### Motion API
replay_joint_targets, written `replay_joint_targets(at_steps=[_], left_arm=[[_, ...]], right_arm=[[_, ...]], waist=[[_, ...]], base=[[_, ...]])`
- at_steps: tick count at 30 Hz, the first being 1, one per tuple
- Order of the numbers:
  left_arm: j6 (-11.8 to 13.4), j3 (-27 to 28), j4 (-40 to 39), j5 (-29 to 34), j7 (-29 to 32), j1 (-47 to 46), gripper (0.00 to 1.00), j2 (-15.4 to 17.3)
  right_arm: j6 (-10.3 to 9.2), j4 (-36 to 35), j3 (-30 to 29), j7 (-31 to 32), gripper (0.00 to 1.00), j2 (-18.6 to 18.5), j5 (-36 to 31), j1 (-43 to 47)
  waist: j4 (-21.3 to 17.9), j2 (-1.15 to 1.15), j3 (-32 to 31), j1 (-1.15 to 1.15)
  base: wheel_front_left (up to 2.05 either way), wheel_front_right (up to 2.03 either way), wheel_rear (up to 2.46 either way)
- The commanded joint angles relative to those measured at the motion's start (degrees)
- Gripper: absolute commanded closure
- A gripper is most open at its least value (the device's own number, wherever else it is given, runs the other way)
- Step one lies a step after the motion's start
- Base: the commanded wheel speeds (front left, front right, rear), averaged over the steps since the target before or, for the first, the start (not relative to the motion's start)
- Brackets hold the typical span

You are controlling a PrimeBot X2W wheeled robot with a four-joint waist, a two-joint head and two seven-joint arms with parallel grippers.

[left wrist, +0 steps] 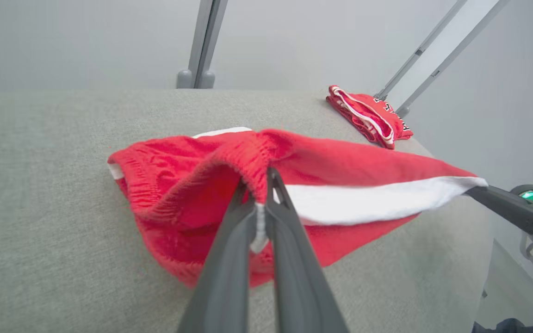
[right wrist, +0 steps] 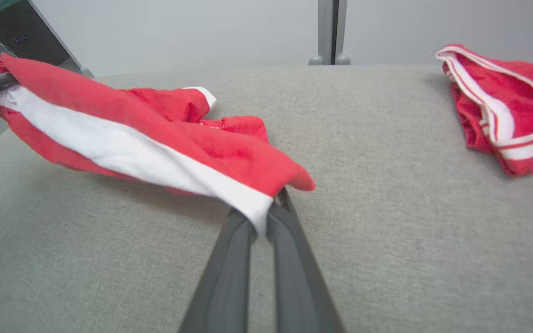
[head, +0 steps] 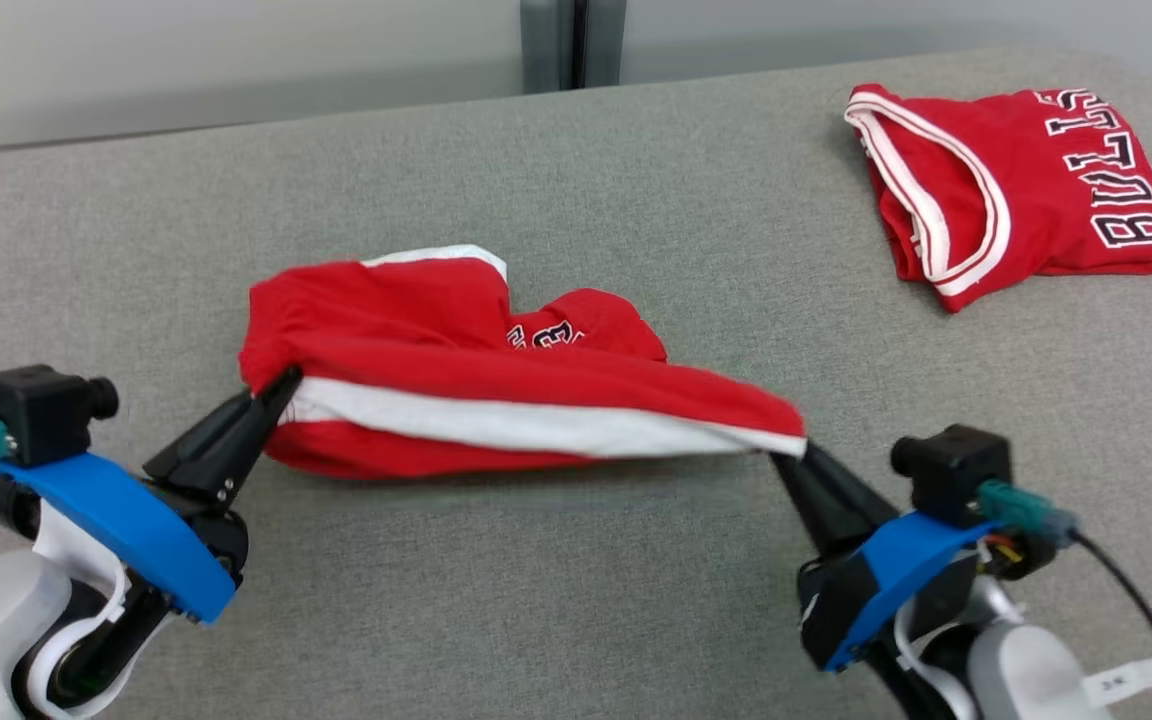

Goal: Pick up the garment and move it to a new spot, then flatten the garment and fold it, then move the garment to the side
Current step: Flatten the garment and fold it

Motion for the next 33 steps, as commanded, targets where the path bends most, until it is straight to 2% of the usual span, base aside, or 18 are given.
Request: replay_joint_targets(at_steps=[1, 6, 11, 16, 20, 24, 27, 33], left_arm=[[0.0, 1.1, -1.2, -0.6, -1.2, 0.5, 1.00, 0.1], [0.6, 4.8, -7.6, -5.1, -4.0, 0.7, 1.00, 0.3], [2.4, 7.9, -13.8, -9.8, -4.2, -0.8, 1.00, -0.2], [3.1, 9.7, -18.6, -16.1, -0.9, -4.5, 1.00, -2.3], [5.1, 11.4, -19.2, -19.7, 1.9, -9.0, 1.00, -4.0], [6.7, 12.5, -16.8, -20.6, 3.1, -12.9, 1.00, -5.5], [7.9, 13.5, -13.1, -20.0, 3.8, -17.3, 1.00, -6.8], [8.3, 14.9, -4.1, -14.9, 3.9, -28.8, 1.00, -9.0]], right_arm=[[0.01, -1.9, -1.0, 0.4, 1.00, -0.1, -0.9, 0.8], [0.01, -11.1, -5.0, 3.6, 1.00, -0.1, -5.1, 1.1], [0.01, -18.2, -8.7, 7.9, 1.00, -0.5, -8.5, -0.3], [0.01, -23.1, -11.8, 11.5, 1.00, -3.9, -9.9, -5.2], [0.01, -24.8, -10.9, 14.4, 1.00, -7.4, -9.3, -13.0], [0.00, -21.7, -10.0, 15.8, 1.00, -8.8, -7.9, -19.9], [0.01, -15.1, -9.4, 15.4, 1.00, -9.3, -6.2, -27.6], [0.00, 0.3, -7.7, 8.4, 1.00, -8.4, -4.9, -44.6]], waist=[[-0.3, -0.01, -0.7, 0.00], [-0.2, -0.01, -2.4, 0.00], [0.1, -0.01, -3.6, 0.00], [0.9, -0.01, -3.4, 0.00], [0.8, -0.01, -1.2, 0.00], [0.6, -0.01, 1.5, 0.00], [0.4, -0.01, 5.1, 0.00], [-0.7, -0.01, 11.4, 0.00]], base=[[0.00, 0.00, 0.00], [0.00, 0.00, 0.00], [0.00, 0.00, 0.00], [0.00, 0.00, 0.00], [0.00, 0.00, 0.00], [0.00, 0.00, 0.00], [0.00, 0.00, 0.00], [0.00, 0.00, 0.00]])
